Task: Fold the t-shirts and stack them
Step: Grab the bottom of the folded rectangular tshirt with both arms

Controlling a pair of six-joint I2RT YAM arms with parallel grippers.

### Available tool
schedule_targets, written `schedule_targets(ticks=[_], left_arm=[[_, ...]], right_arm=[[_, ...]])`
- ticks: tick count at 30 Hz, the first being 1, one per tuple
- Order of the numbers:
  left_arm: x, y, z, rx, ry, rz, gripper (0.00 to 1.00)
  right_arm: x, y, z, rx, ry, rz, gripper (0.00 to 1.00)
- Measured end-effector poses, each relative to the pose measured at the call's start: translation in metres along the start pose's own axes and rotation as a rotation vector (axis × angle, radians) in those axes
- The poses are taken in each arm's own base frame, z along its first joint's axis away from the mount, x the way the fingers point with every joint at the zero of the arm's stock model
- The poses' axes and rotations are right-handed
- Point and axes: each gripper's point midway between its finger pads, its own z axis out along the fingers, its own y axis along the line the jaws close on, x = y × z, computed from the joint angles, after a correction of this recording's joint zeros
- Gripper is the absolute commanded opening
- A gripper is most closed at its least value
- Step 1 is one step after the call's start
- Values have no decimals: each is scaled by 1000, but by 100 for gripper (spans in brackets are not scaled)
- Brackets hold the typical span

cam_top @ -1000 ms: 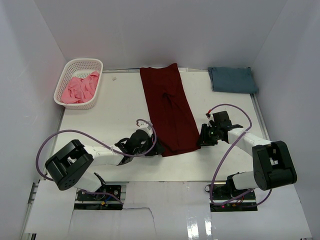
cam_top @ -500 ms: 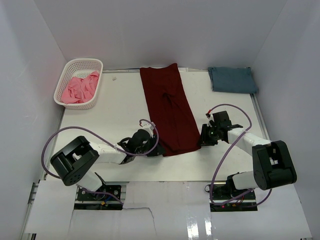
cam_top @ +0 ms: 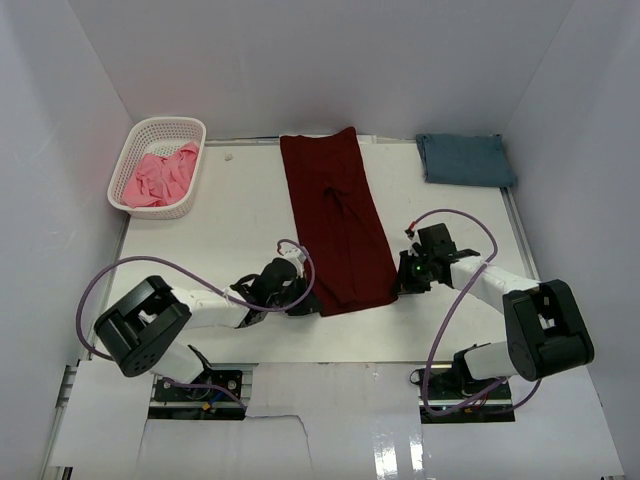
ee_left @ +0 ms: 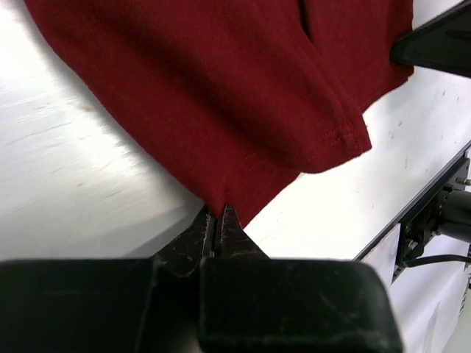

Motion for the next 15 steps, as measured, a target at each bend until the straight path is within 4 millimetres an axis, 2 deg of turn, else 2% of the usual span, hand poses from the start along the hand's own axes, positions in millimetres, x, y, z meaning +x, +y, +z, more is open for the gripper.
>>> schedule_targets(ticks=[5, 10, 15], left_arm=[[-10, 27, -20, -57, 6, -19, 0], [-20, 51, -42, -100, 7, -37, 0], [-6, 55, -56, -64, 58, -43, 0]], right_arm=[[16, 20, 3, -15, 31, -22, 8], [43, 39, 2, -55, 59, -7, 8], [78, 68, 3, -112, 113, -28, 8]])
